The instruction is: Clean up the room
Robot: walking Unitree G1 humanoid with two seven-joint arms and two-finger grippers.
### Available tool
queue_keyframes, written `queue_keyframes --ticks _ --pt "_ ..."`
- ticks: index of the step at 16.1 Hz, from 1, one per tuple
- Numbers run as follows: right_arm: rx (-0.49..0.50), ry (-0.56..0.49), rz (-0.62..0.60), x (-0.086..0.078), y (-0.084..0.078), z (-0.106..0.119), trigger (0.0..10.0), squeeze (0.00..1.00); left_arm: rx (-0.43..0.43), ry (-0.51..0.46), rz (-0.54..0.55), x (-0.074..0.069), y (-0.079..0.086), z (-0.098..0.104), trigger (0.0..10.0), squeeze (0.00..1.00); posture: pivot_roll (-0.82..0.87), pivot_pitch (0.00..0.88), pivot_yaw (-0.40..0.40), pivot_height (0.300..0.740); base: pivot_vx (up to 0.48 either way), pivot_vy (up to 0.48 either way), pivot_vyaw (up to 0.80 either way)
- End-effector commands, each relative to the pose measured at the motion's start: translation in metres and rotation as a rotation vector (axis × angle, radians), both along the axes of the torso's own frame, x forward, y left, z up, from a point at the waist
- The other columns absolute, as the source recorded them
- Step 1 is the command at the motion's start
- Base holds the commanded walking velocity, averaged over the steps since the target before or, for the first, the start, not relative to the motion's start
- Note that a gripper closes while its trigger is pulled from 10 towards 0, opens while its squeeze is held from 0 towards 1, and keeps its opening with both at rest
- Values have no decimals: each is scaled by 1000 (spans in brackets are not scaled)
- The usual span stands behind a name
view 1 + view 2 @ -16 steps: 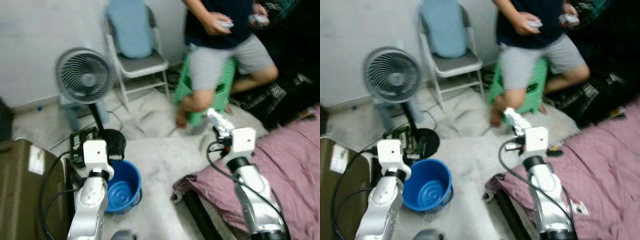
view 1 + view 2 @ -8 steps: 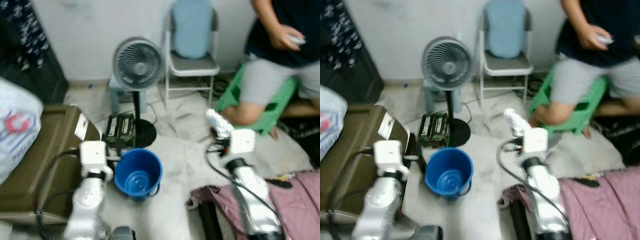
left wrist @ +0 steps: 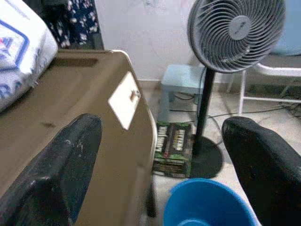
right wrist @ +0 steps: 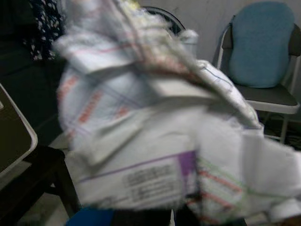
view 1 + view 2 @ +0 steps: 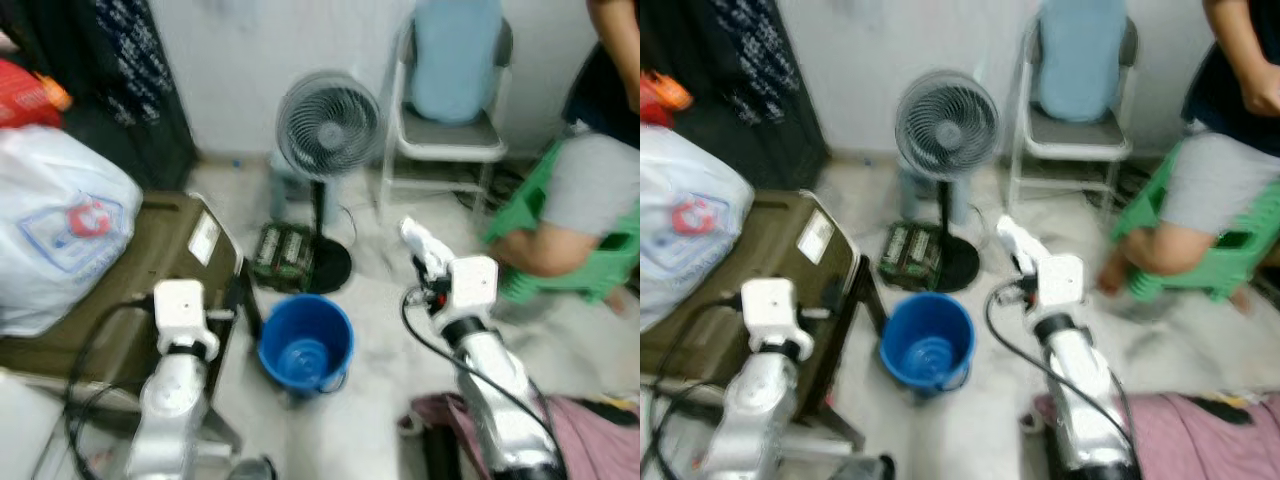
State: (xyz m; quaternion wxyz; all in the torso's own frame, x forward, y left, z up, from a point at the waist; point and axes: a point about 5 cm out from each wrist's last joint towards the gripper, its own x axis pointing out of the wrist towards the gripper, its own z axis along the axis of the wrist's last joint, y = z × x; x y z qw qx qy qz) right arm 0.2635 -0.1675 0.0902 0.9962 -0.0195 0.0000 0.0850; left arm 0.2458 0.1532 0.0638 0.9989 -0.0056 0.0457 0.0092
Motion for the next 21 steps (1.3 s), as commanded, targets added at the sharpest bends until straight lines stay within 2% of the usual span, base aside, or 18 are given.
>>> queue_keyframes --ticks 1,8,13,16,21 --pt "6 -4 3 1 2 2 10000 0 -3 -5 -15 0 1 2 10000 0 -29 25 -16 740 0 0 550" --pt "15 14 -7 -5 0 -2 10000 0 -41 -2 -97 -5 -7 3 10000 0 -36 37 -15 740 0 0 64" --pt "9 16 -2 -6 1 -2 10000 0 -48 -2 -112 -6 -8 3 10000 0 -33 42 -17 740 0 0 0" --pt "7 18 0 -7 2 -2 10000 0 -51 1 -118 -7 -9 3 10000 0 -34 44 -16 740 0 0 713" --pt "15 32 -11 -7 1 -5 10000 0 -80 13 -112 -7 -9 3 10000 0 -30 47 -14 740 0 0 0"
